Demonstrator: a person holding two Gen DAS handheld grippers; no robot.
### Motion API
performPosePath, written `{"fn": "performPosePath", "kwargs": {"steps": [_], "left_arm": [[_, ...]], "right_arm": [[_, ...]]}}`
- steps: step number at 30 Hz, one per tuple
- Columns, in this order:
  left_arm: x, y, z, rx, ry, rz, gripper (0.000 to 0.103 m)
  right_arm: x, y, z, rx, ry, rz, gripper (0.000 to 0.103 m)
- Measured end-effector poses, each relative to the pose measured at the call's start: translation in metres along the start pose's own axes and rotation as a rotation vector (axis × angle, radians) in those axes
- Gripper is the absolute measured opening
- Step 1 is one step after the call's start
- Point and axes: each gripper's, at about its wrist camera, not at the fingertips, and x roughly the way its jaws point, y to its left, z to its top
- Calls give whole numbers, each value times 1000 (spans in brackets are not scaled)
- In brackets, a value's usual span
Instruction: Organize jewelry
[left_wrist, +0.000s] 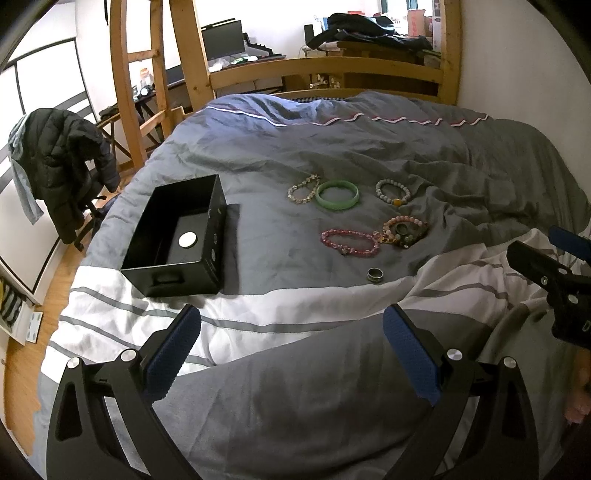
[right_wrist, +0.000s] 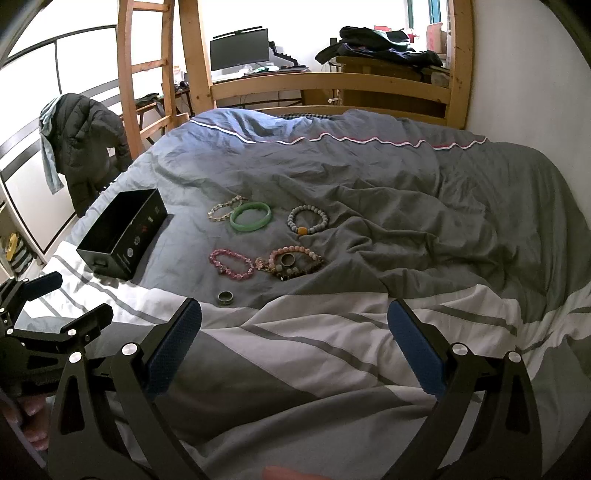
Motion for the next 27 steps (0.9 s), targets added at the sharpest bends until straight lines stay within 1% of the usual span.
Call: {"fn": "performPosePath", "kwargs": {"steps": [13,27], "left_arm": [[-1,0,3,-15,0,-13,97],[0,-3,6,6,-3,-22,97]], "right_arm": [[0,0,0,1,0,0,100],[-2,-1,0,19,3,14,100]]}}
